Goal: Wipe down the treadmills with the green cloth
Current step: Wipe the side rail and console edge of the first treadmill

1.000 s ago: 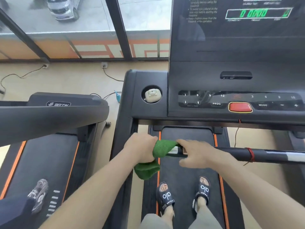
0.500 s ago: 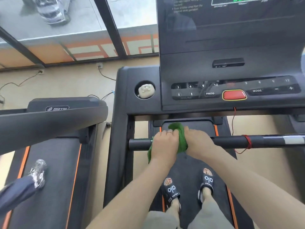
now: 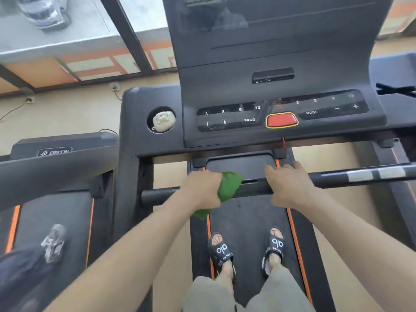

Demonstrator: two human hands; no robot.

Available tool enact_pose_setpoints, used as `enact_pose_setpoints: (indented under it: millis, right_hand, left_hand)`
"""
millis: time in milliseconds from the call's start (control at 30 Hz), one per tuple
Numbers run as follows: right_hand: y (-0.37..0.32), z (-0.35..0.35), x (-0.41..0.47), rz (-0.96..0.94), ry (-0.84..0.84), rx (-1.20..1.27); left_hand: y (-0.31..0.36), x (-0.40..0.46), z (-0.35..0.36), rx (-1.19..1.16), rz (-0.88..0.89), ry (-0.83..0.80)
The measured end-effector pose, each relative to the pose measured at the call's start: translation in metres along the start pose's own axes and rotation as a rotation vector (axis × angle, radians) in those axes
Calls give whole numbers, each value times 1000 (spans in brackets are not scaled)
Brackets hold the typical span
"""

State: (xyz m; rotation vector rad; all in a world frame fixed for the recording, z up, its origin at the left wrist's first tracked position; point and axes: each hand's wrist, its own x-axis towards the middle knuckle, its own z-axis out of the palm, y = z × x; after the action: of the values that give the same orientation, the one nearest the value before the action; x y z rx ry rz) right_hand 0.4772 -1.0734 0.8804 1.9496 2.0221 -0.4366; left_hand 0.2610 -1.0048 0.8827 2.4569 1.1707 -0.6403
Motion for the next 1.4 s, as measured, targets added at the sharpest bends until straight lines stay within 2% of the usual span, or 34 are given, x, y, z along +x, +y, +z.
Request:
enact_pose_setpoints:
  millis: [67, 133, 267, 367, 467, 633, 700, 733, 800, 900, 967, 1033, 1100, 1200, 1267, 1300, 1333, 1400]
  right_hand:
    - [12, 7, -3, -14, 29, 30]
    - [17, 8, -3, -42, 27, 49]
    - [27, 6, -3, -77, -5, 26]
    - [28, 7, -5, -103, -22, 57]
    - [31, 7, -5, -140, 6, 120]
    - [74, 11, -16, -129, 64, 12]
    - [88, 18, -22, -103, 58, 25]
    - [92, 21, -22, -101, 54, 36]
    - [89, 22, -20, -94, 39, 32]
    - [84, 17, -15, -60, 13, 18]
    - [84, 15, -14, -70, 6, 33]
    - [86, 15, -15, -62, 17, 57]
    - [84, 16, -16, -60, 30, 54]
    - [82, 15, -17, -55, 52, 16]
    - [82, 16, -18, -69, 52, 16]
    - [83, 17, -17, -80, 58, 18]
    - [84, 18, -17, -84, 61, 26]
    - [87, 19, -15, -85, 59, 51]
  left_hand:
    - [59, 22, 6, -36, -19, 129]
    - [90, 27, 10, -8, -14, 235]
    - [32, 6, 32, 232, 183, 426]
    - [-16, -20, 45, 299, 64, 460]
    - [11, -14, 25, 141, -151, 284]
    - [86, 59, -23, -158, -15, -262]
    - [96, 76, -32, -230, -24, -405]
    - [97, 78, -30, -255, -34, -427]
    - [101, 68, -22, -252, -68, -296]
    - [126, 48, 11, 36, -85, 257]
    - [143, 41, 30, 165, -55, 505]
    - [148, 43, 43, 196, -43, 648]
    - [147, 45, 27, 143, -39, 537]
    - [130, 65, -17, 10, 34, -1]
    - [123, 85, -45, -232, -26, -437]
    - [125, 94, -55, -304, -63, -583]
    - [131, 102, -57, -344, -83, -642]
    - [145, 107, -49, -346, -70, -565]
